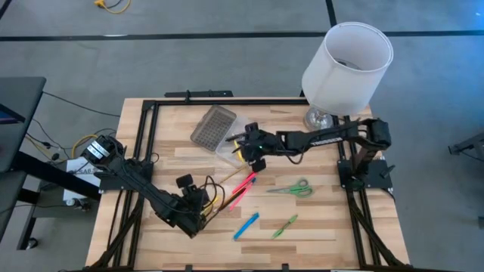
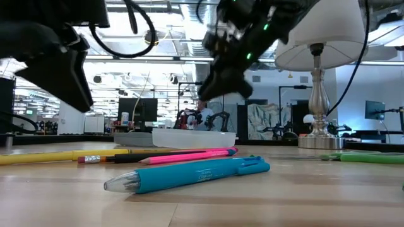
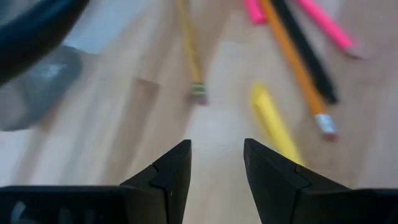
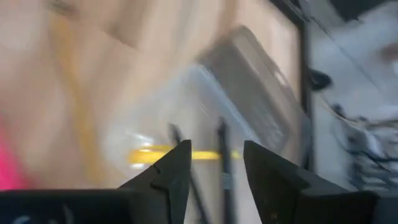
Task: Pick & place school supplies into a supply box
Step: Put the yellow pen into the supply box
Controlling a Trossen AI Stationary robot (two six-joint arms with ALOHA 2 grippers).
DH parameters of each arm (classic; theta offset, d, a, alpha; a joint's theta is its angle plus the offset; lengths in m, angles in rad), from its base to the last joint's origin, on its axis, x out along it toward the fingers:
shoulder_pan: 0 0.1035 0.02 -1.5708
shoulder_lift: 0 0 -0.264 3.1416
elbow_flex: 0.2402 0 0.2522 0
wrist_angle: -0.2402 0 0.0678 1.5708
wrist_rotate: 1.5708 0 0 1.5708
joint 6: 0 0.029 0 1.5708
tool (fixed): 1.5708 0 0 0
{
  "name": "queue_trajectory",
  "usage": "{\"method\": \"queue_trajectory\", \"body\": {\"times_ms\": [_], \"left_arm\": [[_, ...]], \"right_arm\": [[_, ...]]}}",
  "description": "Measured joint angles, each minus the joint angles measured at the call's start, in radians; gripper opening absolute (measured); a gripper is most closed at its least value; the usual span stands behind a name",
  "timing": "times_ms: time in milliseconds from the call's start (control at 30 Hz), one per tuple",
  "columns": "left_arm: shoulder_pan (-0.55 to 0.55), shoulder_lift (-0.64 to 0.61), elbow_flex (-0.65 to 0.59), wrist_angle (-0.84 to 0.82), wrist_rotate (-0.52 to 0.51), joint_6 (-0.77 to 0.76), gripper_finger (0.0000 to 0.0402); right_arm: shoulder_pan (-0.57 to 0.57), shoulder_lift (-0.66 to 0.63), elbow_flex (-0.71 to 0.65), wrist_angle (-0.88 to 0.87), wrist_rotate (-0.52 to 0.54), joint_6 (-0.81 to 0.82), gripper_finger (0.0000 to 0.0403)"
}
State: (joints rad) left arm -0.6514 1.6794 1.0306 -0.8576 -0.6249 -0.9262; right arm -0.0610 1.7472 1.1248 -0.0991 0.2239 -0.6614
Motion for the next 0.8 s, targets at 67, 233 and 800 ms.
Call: {"method": "queue_trajectory", "body": {"times_ms": [67,233,800], "left_arm": [[0.0,0.0,0.0,0.026,0.033,0.005,0.0143],[0.0,0.0,-0.001,0.068,0.097,0.002,0.0143],[0.088,0.007,-0.002,0.223,0.263,-0.111,0.0143]], "right_arm": [[0.028,-0.041,0.0,-0.042,-0.042,0.04,0.0137],[0.092,-0.113,0.0,-0.132,-0.136,0.119,0.0129],[0.188,-0.184,-0.001,-0.464,-0.145,0.284,0.0121]]}}
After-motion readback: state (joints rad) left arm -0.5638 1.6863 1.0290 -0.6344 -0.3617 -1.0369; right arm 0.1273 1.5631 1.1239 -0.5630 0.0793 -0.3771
